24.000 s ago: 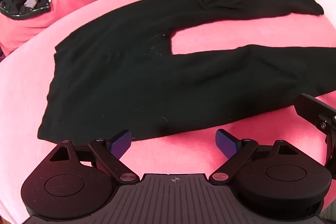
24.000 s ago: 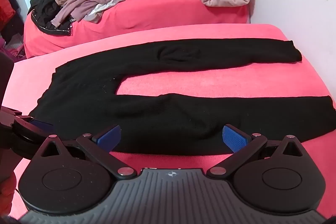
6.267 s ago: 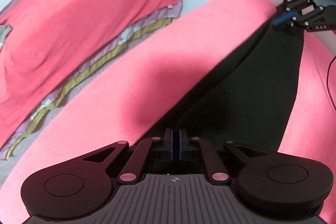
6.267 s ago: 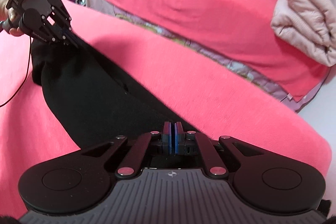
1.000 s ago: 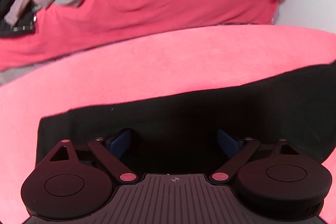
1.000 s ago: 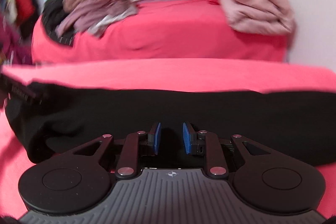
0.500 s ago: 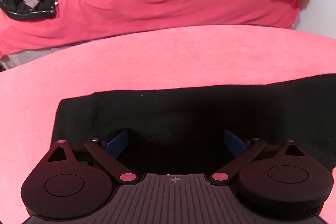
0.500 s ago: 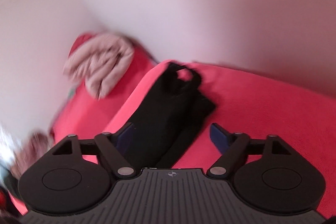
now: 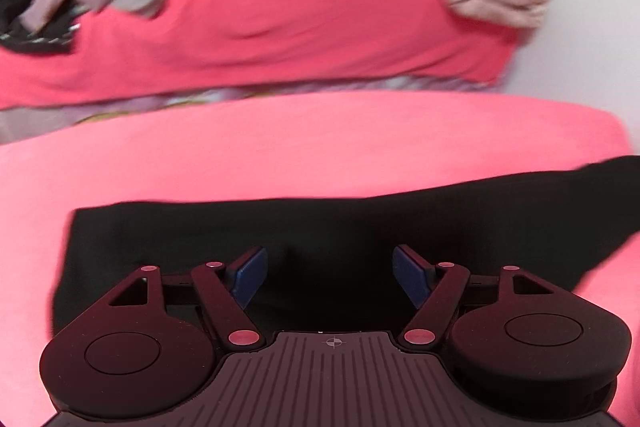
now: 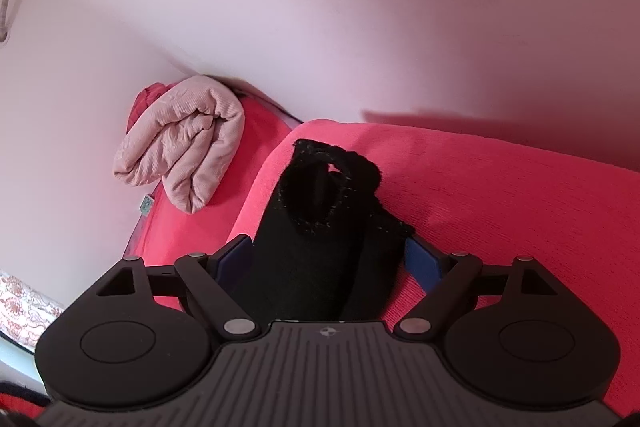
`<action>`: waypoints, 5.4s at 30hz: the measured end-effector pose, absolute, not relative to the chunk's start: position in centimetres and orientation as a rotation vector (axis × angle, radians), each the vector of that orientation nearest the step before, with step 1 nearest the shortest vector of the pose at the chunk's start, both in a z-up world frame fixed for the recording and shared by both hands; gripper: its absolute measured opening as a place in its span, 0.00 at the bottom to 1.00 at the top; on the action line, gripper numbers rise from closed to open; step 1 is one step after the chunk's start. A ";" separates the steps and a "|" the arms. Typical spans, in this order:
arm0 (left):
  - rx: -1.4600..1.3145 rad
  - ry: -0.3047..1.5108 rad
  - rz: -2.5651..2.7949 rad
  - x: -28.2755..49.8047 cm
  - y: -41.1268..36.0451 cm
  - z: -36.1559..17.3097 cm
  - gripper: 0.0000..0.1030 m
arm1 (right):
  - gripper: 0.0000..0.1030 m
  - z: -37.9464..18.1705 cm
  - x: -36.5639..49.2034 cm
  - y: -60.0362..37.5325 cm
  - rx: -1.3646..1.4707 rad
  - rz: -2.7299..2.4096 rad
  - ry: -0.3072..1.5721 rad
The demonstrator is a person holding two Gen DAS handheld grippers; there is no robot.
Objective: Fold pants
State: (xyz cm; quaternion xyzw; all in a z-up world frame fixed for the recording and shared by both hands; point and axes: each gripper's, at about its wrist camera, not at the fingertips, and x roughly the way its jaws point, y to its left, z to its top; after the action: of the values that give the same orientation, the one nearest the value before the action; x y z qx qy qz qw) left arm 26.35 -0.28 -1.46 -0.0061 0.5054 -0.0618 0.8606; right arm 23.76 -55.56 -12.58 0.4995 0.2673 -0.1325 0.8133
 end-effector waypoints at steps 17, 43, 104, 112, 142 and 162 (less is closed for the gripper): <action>0.058 1.116 -0.289 26.2 -8.2 -7.2 1.00 | 0.14 -12.1 23.9 -55.9 1.012 -0.186 0.579; -0.070 1.038 -0.298 22.8 -0.9 -3.6 1.00 | 0.13 0.0 27.9 -29.4 0.512 0.523 0.536; 0.157 0.999 -0.222 25.0 -3.8 -1.4 1.00 | 0.61 -2.8 23.7 -28.3 0.112 0.273 0.682; 0.165 0.990 -0.144 23.4 0.3 -0.1 1.00 | 0.60 -1.0 24.3 -23.3 0.062 0.369 0.664; 0.223 0.950 -0.014 21.1 7.6 1.3 1.00 | 0.60 0.1 24.6 -15.1 -0.007 0.476 0.674; -0.331 1.130 0.192 17.8 21.4 -2.1 1.00 | 0.36 -3.0 25.8 -11.7 -0.151 0.631 0.743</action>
State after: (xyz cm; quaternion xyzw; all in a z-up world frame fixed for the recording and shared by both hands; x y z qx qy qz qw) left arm 17.82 21.38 -2.09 -0.1557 0.5320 0.0906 0.8274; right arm 25.76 -11.73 -2.98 -0.0727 0.3565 0.3031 0.8808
